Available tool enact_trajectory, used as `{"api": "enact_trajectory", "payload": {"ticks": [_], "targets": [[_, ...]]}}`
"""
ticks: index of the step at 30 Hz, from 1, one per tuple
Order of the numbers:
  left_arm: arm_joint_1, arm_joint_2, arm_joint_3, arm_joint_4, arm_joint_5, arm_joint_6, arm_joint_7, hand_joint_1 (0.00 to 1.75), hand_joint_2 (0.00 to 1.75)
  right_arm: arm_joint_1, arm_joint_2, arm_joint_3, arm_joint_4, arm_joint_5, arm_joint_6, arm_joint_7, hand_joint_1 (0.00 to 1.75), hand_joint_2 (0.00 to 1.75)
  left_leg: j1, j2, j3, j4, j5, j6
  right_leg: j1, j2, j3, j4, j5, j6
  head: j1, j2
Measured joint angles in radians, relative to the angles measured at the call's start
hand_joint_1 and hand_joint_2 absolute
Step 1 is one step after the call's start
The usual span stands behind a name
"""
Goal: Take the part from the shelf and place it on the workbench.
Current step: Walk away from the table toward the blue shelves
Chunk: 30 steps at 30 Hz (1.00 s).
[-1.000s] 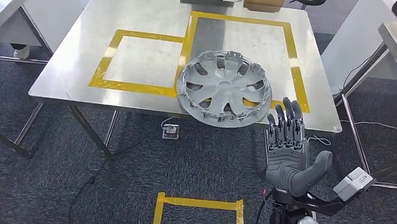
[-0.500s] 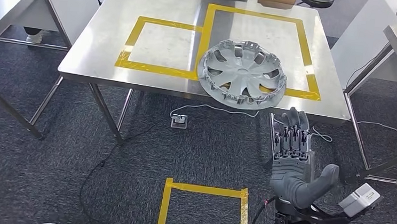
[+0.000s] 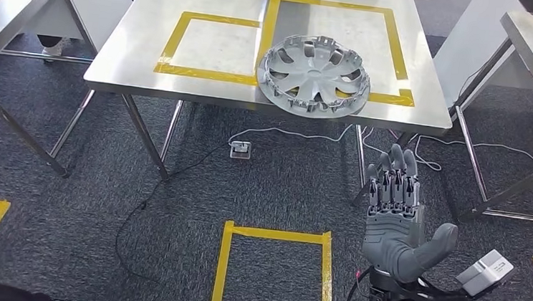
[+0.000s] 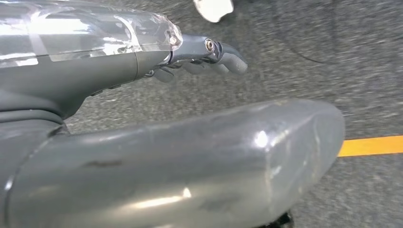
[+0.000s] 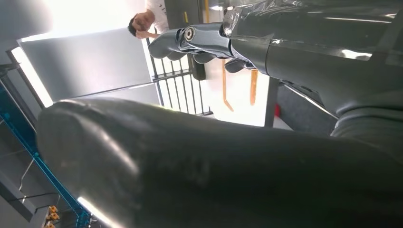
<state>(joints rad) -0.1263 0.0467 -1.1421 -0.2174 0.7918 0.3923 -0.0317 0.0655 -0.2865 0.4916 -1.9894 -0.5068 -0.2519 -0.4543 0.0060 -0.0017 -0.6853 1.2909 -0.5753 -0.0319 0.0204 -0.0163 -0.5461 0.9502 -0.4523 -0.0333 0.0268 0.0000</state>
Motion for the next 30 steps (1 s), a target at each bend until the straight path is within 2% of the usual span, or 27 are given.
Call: {"api": "enact_trajectory", "payload": {"ticks": [1, 2, 4, 5, 8, 10, 11, 12, 14, 15, 16, 17, 18, 19, 20, 21, 22, 23, 24, 25, 26, 27, 29, 30], "targets": [[0.0, 0.001, 0.0, 0.0, 0.0, 0.0, 0.0, 0.0, 0.0, 0.001, 0.0, 0.0, 0.0, 0.001, 0.0, 0.0, 0.0, 0.0, 0.005, 0.001, 0.036, -0.024, 0.032, -0.006, -0.004, 0.0, -0.024, 0.013, 0.008, 0.006, -0.001, 0.0], [-0.001, 0.001, 0.0, 0.0, 0.0, 0.0, 0.0, 0.0, 0.0, 0.002, 0.0, 0.0, -0.001, 0.001, 0.0, 0.0, 0.0, 0.0, 0.009, 0.002, 0.088, -0.08, 0.042, -0.013, -0.007, 0.0, -0.045, 0.028, 0.014, 0.012, -0.003, 0.0], [-0.003, 0.001, 0.0, -0.001, 0.0, 0.001, 0.0, 0.0, 0.0, 0.003, 0.0, 0.0, -0.003, 0.002, 0.0, 0.0, 0.0, 0.0, 0.014, 0.003, 0.175, -0.188, 0.026, -0.023, -0.01, 0.001, -0.073, 0.052, 0.019, 0.02, -0.008, 0.0], [-0.003, 0.0, 0.0, -0.001, 0.0, 0.001, 0.0, 0.0, 0.0, 0.004, 0.0, 0.0, -0.005, 0.002, 0.0, 0.0, 0.0, 0.0, 0.014, 0.003, 0.198, -0.219, 0.011, -0.026, -0.009, 0.001, -0.079, 0.059, 0.019, 0.022, -0.01, 0.0], [-0.003, 0.0, 0.0, -0.001, 0.0, 0.001, 0.0, 0.0, 0.0, 0.004, 0.0, -0.001, -0.006, 0.002, 0.0, 0.0, 0.0, 0.0, 0.012, 0.002, 0.208, -0.236, 0.005, -0.025, -0.009, 0.002, -0.081, 0.064, 0.02, 0.023, -0.013, 0.0], [-0.004, 0.001, 0.0, -0.001, 0.0, 0.001, 0.0, 0.0, 0.0, 0.003, 0.0, -0.001, -0.009, 0.003, 0.0, 0.0, 0.0, 0.0, 0.01, 0.001, 0.217, -0.257, -0.009, -0.011, -0.009, 0.002, -0.084, 0.07, 0.022, 0.027, -0.014, 0.0], [-0.004, 0.001, 0.0, -0.001, 0.001, 0.002, -0.001, 0.0, 0.0, 0.005, -0.001, -0.001, -0.011, 0.003, -0.002, 0.0, 0.0, 0.0, 0.01, 0.0, 0.212, -0.265, -0.007, 0.007, -0.011, 0.003, -0.089, 0.074, 0.024, 0.034, -0.014, 0.0], [-0.004, 0.002, 0.001, -0.001, 0.002, 0.002, -0.001, 0.0, 0.0, 0.006, -0.002, -0.001, -0.014, 0.003, -0.006, 0.001, 0.0, 0.0, 0.009, 0.0, 0.196, -0.27, 0.005, 0.027, -0.013, 0.005, -0.1, 0.108, -0.013, 0.045, -0.01, 0.0], [-0.003, 0.001, 0.002, 0.0, 0.002, 0.002, -0.001, 0.0, 0.0, 0.011, -0.005, -0.001, -0.019, 0.005, -0.017, 0.001, 0.0, 0.0, 0.007, -0.001, 0.149, -0.268, 0.047, 0.054, -0.02, 0.009, -0.122, 0.224, -0.119, 0.067, 0.001, 0.0], [-0.003, 0.001, 0.002, 0.0, 0.0, 0.002, -0.001, 0.0, 0.0, 0.013, -0.006, -0.001, -0.021, 0.008, -0.023, 0.002, 0.0, 0.0, 0.005, -0.002, 0.127, -0.268, 0.065, 0.058, -0.021, 0.01, -0.126, 0.295, -0.171, 0.071, 0.009, 0.0], [-0.003, 0.001, 0.002, 0.0, -0.002, 0.0, 0.0, 0.0, 0.0, 0.015, -0.006, -0.001, -0.022, 0.013, -0.03, 0.003, 0.0, 0.0, 0.003, -0.002, 0.11, -0.267, 0.079, 0.058, -0.021, 0.01, -0.119, 0.332, -0.176, 0.07, 0.014, 0.0], [-0.003, 0.001, 0.002, 0.0, -0.005, -0.003, 0.001, 0.0, 0.0, 0.017, -0.007, -0.001, -0.024, 0.018, -0.038, 0.004, 0.0, 0.0, 0.0, -0.002, 0.092, -0.267, 0.092, 0.058, -0.02, 0.01, -0.1, 0.339, -0.159, 0.066, 0.019, 0.0], [-0.003, 0.001, 0.002, 0.0, -0.009, -0.006, 0.002, 0.0, 0.0, 0.019, -0.008, -0.001, -0.027, 0.023, -0.046, 0.005, 0.0, 0.0, -0.004, -0.002, 0.076, -0.267, 0.105, 0.058, -0.018, 0.011, -0.068, 0.313, -0.131, 0.059, 0.022, 0.0], [-0.003, 0.0, 0.002, 0.0, -0.012, -0.01, 0.005, 0.0, 0.0, 0.02, -0.009, -0.001, -0.031, 0.026, -0.053, 0.006, 0.0, 0.0, -0.006, -0.002, 0.064, -0.267, 0.116, 0.057, -0.015, 0.012, -0.019, 0.254, -0.106, 0.048, 0.023, 0.0], [-0.003, -0.003, 0.002, -0.001, -0.014, -0.013, 0.008, 0.0, 0.0, 0.02, -0.01, -0.001, -0.036, 0.026, -0.058, 0.006, 0.0, 0.0, -0.009, -0.003, 0.055, -0.266, 0.127, 0.055, -0.009, 0.013, 0.039, 0.173, -0.099, 0.035, 0.022, 0.0], [-0.003, -0.006, 0.002, -0.001, -0.017, -0.016, 0.012, 0.0, 0.0, 0.02, -0.011, -0.002, -0.042, 0.025, -0.062, 0.007, 0.0, 0.0, -0.011, -0.003, 0.05, -0.267, 0.137, 0.052, -0.004, 0.014, 0.093, 0.092, -0.105, 0.024, 0.021, 0.0], [-0.004, -0.01, 0.002, -0.002, -0.019, -0.019, 0.016, 0.0, 0.0, 0.02, -0.012, -0.002, -0.047, 0.023, -0.065, 0.007, 0.0, 0.0, -0.01, -0.002, 0.046, -0.269, 0.148, 0.048, 0.001, 0.015, 0.132, 0.03, -0.115, 0.017, 0.02, 0.0], [-0.004, -0.014, 0.002, -0.002, -0.022, -0.023, 0.021, 0.0, 0.0, 0.022, -0.014, -0.002, -0.051, 0.02, -0.068, 0.008, 0.0, 0.0, -0.008, -0.002, 0.044, -0.272, 0.159, 0.042, 0.006, 0.016, 0.151, -0.006, -0.122, 0.012, 0.02, 0.0], [-0.003, -0.018, 0.002, -0.002, -0.025, -0.028, 0.024, 0.0, 0.0, 0.024, -0.016, -0.001, -0.053, 0.018, -0.073, 0.012, 0.0, 0.0, -0.005, -0.001, 0.041, -0.279, 0.173, 0.036, 0.007, 0.016, 0.152, -0.02, -0.116, 0.011, 0.022, 0.0], [-0.002, -0.02, 0.002, -0.002, -0.029, -0.034, 0.029, 0.0, 0.0, 0.028, -0.018, -0.001, -0.056, 0.016, -0.082, 0.02, 0.0, 0.0, -0.004, -0.001, 0.038, -0.281, 0.174, 0.031, 0.007, 0.014, 0.145, -0.026, -0.101, 0.01, 0.023, 0.0], [0.0, -0.024, 0.001, -0.002, -0.034, -0.04, 0.036, 0.0, 0.0, 0.032, -0.021, -0.001, -0.06, 0.016, -0.097, 0.035, 0.0, 0.0, -0.004, -0.001, 0.032, -0.273, 0.155, 0.027, 0.005, 0.011, 0.136, -0.032, -0.085, 0.007, 0.023, 0.0], [0.001, -0.029, 0.001, -0.002, -0.038, -0.044, 0.043, 0.0, 0.0, 0.039, -0.025, 0.0, -0.067, 0.017, -0.116, 0.054, 0.0, 0.0, -0.005, -0.001, 0.022, -0.246, 0.115, 0.023, 0.003, 0.009, 0.123, -0.037, -0.07, 0.004, 0.019, 0.0], [0.001, -0.041, 0.0, -0.002, -0.046, -0.049, 0.055, 0.0, 0.0, 0.055, -0.035, 0.001, -0.085, 0.022, -0.152, 0.086, 0.0, 0.0, -0.003, -0.001, -0.004, -0.137, 0.004, 0.016, 0.0, 0.005, 0.089, -0.035, -0.048, 0.0, 0.007, 0.0], [0.001, -0.047, -0.001, -0.002, -0.049, -0.049, 0.056, 0.0, 0.0, 0.061, -0.04, 0.002, -0.093, 0.026, -0.164, 0.094, 0.0, 0.0, -0.001, -0.001, -0.014, -0.073, -0.029, 0.013, 0.0, 0.004, 0.071, -0.031, -0.038, 0.0, 0.004, 0.0]]}}
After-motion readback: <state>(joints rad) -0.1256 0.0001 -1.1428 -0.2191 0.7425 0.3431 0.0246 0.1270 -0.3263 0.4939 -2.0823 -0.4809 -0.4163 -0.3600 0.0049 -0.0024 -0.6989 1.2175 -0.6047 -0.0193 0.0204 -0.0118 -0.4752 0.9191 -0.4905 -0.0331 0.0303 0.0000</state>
